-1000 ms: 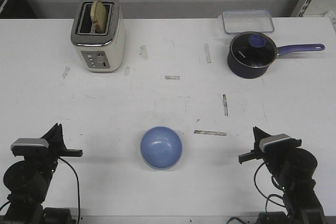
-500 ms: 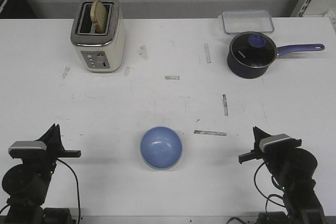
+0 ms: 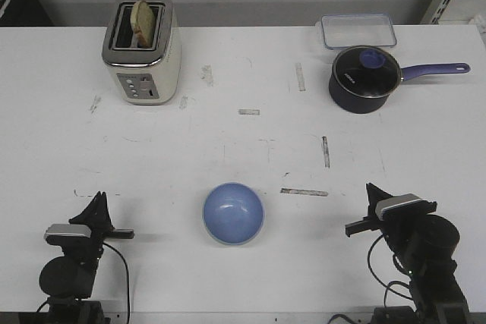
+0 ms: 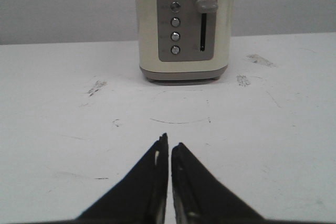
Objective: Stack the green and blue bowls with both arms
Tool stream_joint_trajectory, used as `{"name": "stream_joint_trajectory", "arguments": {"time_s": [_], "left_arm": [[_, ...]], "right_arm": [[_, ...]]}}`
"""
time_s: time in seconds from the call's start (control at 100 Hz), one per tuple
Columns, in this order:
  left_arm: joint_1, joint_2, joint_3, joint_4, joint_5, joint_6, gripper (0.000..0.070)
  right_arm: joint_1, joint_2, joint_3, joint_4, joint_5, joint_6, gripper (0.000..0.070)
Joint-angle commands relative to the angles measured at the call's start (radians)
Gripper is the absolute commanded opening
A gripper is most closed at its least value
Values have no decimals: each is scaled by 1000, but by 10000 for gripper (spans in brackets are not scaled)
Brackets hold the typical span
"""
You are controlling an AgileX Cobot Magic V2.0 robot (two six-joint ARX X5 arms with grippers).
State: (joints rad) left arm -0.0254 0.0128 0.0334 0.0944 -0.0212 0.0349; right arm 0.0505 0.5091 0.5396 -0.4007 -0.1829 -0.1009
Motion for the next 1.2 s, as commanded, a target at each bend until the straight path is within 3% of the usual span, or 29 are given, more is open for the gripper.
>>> {"name": "stream_joint_trajectory", "arguments": {"time_s": [0.0, 1.04, 1.19], "left_arm": [[-2, -9, -21, 10, 14, -2, 1], [-2, -9, -21, 11, 14, -2, 1], [-2, -9, -21, 11, 14, -2, 1]], "right_arm": [[1, 2, 4, 13, 0, -5, 0], [0, -11, 4, 83, 3, -5, 0], [-12, -63, -1, 87, 183, 34, 0]]}}
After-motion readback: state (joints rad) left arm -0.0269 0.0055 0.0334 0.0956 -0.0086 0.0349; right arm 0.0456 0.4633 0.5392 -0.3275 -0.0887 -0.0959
